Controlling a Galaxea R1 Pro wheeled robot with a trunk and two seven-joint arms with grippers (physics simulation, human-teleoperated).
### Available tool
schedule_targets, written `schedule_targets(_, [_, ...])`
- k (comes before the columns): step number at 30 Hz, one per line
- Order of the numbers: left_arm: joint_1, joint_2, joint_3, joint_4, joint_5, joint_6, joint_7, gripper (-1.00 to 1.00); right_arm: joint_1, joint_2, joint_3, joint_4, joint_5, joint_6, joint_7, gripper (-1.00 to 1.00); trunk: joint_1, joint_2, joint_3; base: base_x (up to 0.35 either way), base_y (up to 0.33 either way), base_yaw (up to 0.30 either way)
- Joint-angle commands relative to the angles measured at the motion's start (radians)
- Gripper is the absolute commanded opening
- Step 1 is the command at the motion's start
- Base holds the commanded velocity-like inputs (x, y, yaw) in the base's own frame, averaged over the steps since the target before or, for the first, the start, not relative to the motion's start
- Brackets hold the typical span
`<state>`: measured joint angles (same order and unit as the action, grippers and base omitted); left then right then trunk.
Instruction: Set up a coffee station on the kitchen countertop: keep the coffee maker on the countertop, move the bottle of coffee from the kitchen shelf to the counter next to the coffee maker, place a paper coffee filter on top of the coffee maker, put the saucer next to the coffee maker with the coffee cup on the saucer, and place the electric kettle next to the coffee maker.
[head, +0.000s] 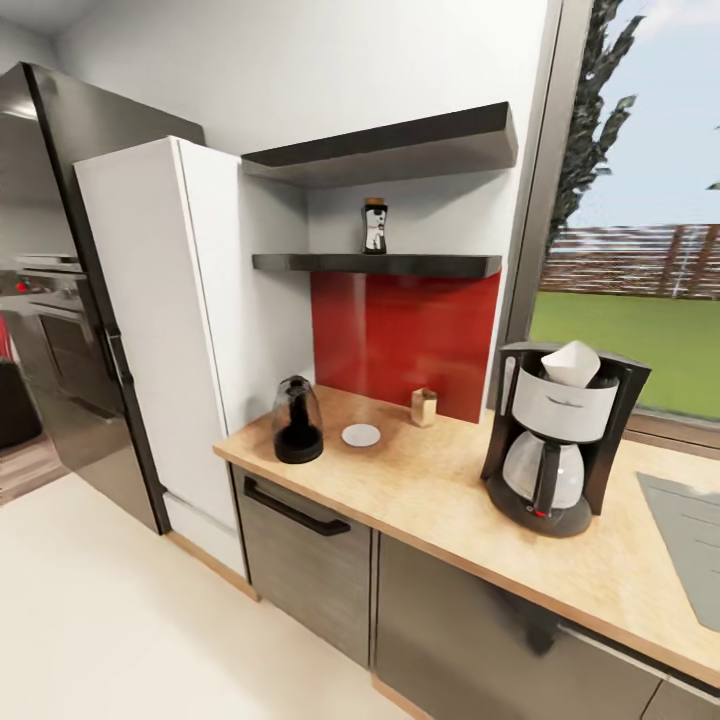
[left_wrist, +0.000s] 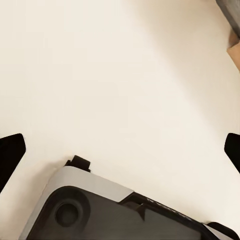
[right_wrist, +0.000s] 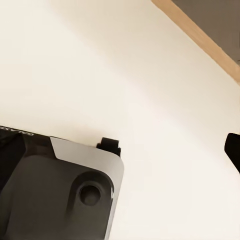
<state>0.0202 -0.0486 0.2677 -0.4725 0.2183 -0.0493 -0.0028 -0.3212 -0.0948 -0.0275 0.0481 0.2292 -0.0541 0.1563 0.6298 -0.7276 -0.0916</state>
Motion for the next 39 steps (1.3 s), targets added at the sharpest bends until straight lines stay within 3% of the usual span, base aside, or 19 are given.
schedule_targets(1, [0.0,0.0,0.001,-0.001,0.009,-0.001,0.0,1.0,-0.002,0.0,-0.003,0.004,0.007,-0.006,0.0,1.0,0.0,-0.001,-0.001,0.022,0.302,-0.001])
schedule_targets(9, [0.0,0.0,0.001,-0.001,0.009,-0.001,0.0,1.0,-0.002,0.0,-0.003,0.004,0.007,-0.006,0.001,1.0,0.0,-0.001,-0.001,0.074,0.208,-0.098])
schedule_targets(31, [0.0,0.0,0.001,-0.001,0.009,-0.003,0.0,1.0,-0.002,0.0,-0.003,0.004,0.007,-0.005,0.002,1.0,0.0,-0.001,-0.001,0.004,0.007,-0.278])
schedule_targets(39, [0.0,0.0,0.001,-0.001,0.009,-0.001,0.0,1.0,-0.002,0.0,-0.003,0.004,0.007,-0.006,0.0,1.0,0.0,-0.001,-0.001,0.0,0.137,-0.073])
